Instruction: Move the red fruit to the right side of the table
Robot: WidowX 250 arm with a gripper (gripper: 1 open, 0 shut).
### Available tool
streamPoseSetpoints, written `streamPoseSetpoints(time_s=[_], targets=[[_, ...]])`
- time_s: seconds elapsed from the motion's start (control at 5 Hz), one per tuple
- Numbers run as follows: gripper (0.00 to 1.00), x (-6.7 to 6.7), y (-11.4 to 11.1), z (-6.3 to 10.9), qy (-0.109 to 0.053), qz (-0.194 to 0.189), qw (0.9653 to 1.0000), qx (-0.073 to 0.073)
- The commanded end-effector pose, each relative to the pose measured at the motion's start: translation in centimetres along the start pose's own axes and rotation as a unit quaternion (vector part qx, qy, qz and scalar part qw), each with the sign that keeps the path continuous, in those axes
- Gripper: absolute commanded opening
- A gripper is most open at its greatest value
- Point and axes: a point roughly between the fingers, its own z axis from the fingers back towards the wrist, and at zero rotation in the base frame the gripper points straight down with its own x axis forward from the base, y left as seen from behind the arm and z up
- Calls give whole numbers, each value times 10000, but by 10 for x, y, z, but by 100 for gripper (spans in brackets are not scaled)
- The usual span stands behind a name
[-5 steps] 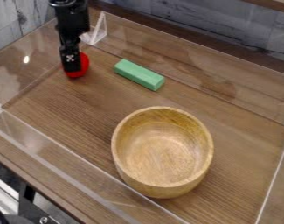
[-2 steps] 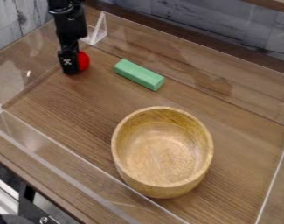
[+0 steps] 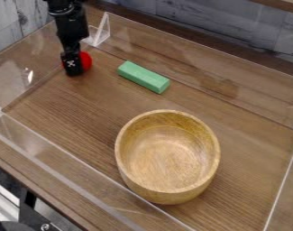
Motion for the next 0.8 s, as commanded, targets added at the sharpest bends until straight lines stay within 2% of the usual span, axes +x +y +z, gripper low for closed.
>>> streamPoseSetpoints(time_s=[0.0, 0.2, 0.4, 0.6], targets=[[100, 0, 2, 3, -39, 493, 9988, -12], [100, 0, 2, 6, -77, 936, 9956, -57], [0, 10, -3, 15, -70, 841, 9964, 5], [0, 23, -12, 34, -81, 808, 9966, 124]])
